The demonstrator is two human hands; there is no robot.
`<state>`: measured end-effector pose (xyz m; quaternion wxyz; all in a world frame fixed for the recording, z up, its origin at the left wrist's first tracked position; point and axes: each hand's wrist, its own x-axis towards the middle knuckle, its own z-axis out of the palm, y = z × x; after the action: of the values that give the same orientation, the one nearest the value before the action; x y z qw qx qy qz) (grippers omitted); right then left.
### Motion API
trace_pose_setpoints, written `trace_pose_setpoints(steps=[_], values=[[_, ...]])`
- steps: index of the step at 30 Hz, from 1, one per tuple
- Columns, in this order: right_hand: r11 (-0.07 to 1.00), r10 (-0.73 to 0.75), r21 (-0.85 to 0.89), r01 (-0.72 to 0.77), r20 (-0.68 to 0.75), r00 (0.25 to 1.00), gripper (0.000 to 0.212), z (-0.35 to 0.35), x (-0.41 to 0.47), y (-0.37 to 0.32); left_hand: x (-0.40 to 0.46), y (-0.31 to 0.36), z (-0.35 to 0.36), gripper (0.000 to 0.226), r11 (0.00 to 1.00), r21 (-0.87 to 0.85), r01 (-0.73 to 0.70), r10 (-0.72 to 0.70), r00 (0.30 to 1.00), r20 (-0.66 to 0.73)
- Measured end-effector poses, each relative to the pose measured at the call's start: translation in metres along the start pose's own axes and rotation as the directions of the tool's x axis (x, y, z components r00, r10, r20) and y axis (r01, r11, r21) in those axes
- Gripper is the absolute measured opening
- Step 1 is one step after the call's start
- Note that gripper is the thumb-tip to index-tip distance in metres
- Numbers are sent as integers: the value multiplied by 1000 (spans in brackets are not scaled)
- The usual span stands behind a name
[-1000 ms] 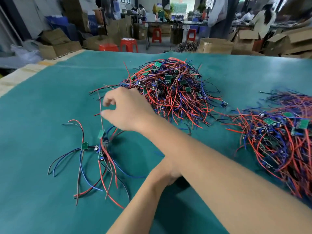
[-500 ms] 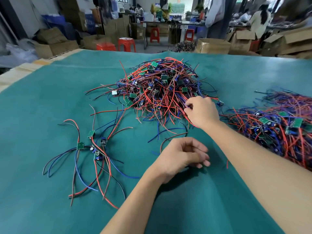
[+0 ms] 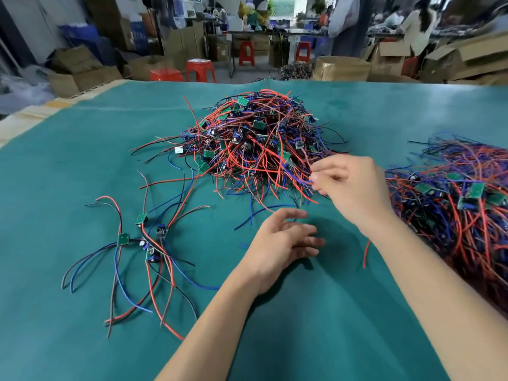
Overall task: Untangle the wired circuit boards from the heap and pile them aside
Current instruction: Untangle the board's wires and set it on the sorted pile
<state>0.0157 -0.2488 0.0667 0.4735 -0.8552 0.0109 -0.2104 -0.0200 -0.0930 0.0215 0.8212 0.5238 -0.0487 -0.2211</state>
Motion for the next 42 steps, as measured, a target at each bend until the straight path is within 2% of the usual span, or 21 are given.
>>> trace_pose_setpoints(steps=[4, 6, 9, 12, 17, 19, 21, 23, 25, 27, 33, 38, 42], values=[[975, 21, 218, -34, 63, 998, 11, -10, -40, -3, 3, 3, 0, 27, 990, -135, 27, -35, 998, -57], [951, 10, 304, -50, 133, 991, 8, -12, -61, -3, 4, 3, 0, 32, 992, -125, 33, -37, 999, -35], [884, 37, 436, -171, 300, 953, 5, -10, -83, -2, 2, 1, -1, 35, 999, -43, 26, -27, 1000, -11], [844, 24, 472, -257, 443, 896, 17, -5, -89, -1, 0, 2, -4, 28, 1000, 22, 11, -11, 1000, 9], [799, 3, 489, -351, 579, 815, 27, -6, -88, -2, -1, 1, -5, 27, 998, 59, -15, 15, 1000, 3], [822, 109, 446, -354, 488, 866, 29, -7, -85, 3, 0, -1, -5, 23, 998, 38, -46, 46, 999, 2], [881, 230, 347, -322, 280, 932, 30, -6, -81, 12, 1, -4, -6, 18, 997, 18, -73, 73, 997, 12], [947, 258, 171, -273, 102, 961, 24, -4, -78, 22, 2, -7, -6, 16, 995, 56, -84, 82, 996, 27], [963, 252, 81, -257, 67, 965, 29, -1, -77, 26, 3, -9, -6, 18, 984, 153, -94, 85, 994, 62], [949, 254, 174, -264, 80, 964, 39, 1, -78, 25, 1, -10, -3, 21, 973, 213, -87, 67, 993, 99], [827, 298, 474, -302, 85, 951, 18, -4, -75, 22, -1, -9, -2, 28, 964, 251, -83, 53, 991, 126], [745, 392, 585, -321, 6, 920, 12, -11, -70, 20, 1, -3, -1, 33, 998, 9, -58, 58, 998, 11], [673, 457, 654, -347, 1, 889, 9, -16, -67, 18, 3, 4, -5, 31, 977, -193, -89, 73, 993, -89]])
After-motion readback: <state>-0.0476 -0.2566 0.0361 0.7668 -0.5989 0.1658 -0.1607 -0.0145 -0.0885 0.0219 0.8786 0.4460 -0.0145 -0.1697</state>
